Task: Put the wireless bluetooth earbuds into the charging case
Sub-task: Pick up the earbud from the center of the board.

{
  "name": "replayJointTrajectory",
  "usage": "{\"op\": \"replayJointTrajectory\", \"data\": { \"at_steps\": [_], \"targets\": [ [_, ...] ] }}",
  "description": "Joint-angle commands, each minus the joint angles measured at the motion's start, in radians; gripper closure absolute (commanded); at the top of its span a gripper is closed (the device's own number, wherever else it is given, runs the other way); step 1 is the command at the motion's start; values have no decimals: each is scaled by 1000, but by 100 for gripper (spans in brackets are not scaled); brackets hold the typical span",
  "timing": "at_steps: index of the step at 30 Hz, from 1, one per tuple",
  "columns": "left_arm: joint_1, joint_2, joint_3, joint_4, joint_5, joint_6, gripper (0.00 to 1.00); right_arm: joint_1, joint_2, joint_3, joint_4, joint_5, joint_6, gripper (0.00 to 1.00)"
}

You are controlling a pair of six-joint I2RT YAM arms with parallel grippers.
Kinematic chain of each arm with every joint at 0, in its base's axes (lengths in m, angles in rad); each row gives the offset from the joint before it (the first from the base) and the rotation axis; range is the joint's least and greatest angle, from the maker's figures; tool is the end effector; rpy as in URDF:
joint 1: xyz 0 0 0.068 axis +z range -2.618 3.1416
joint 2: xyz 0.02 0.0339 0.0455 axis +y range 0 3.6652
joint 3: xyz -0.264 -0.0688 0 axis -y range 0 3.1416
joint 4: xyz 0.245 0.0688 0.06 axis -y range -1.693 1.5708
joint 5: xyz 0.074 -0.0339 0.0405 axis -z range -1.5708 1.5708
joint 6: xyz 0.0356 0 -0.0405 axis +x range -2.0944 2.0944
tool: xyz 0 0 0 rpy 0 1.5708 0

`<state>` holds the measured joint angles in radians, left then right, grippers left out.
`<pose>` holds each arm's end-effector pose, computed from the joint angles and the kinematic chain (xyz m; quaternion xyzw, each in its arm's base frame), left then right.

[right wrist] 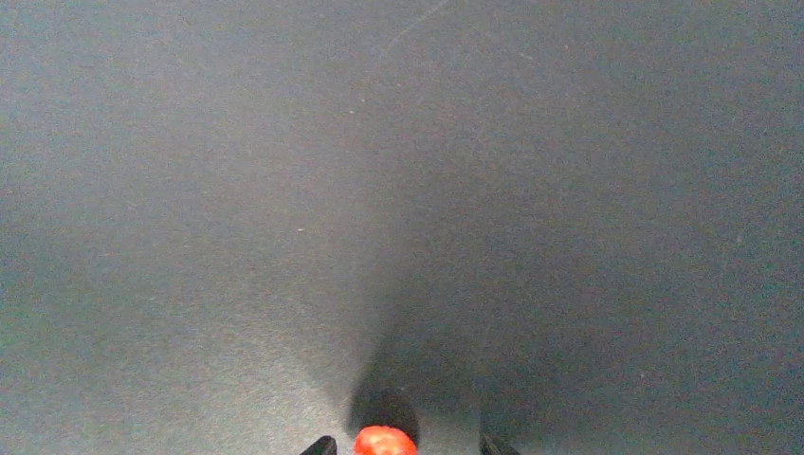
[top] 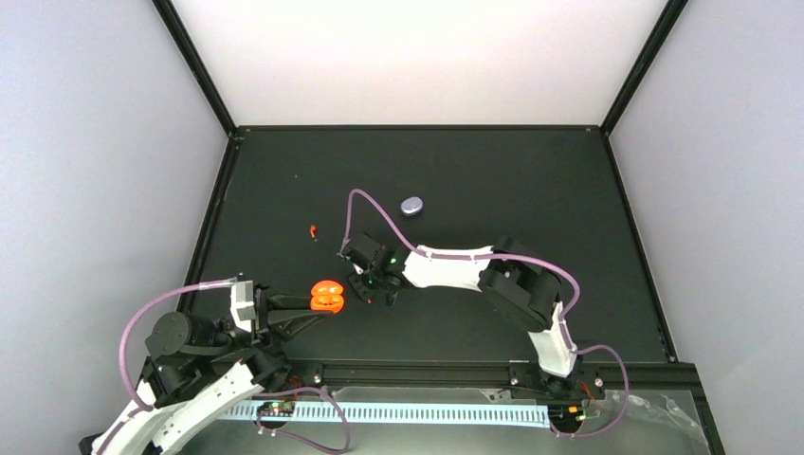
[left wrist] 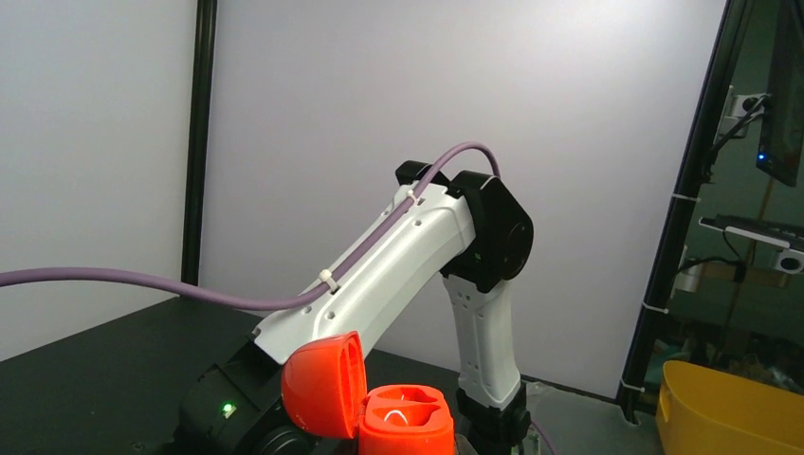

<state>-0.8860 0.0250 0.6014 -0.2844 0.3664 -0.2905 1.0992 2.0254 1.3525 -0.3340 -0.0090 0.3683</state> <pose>0.0100 -0.0325 0.3348 0.3119 0.5180 -0.5283 0.5961 0.1921 0.3774 0.1523 -0.3444 0.8966 0.1895 0.2037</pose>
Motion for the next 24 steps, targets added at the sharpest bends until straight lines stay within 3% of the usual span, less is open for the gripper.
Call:
{"op": "replayJointTrajectory", "data": {
  "at_steps": [1, 24],
  "targets": [
    [-5, -20, 4, -15, -12, 9, 98, 12, 43, 47, -54, 71, 6, 61],
    [-5, -78, 6, -39, -18, 7, 98, 90, 134, 137, -218, 233, 40, 65]
  ]
}}
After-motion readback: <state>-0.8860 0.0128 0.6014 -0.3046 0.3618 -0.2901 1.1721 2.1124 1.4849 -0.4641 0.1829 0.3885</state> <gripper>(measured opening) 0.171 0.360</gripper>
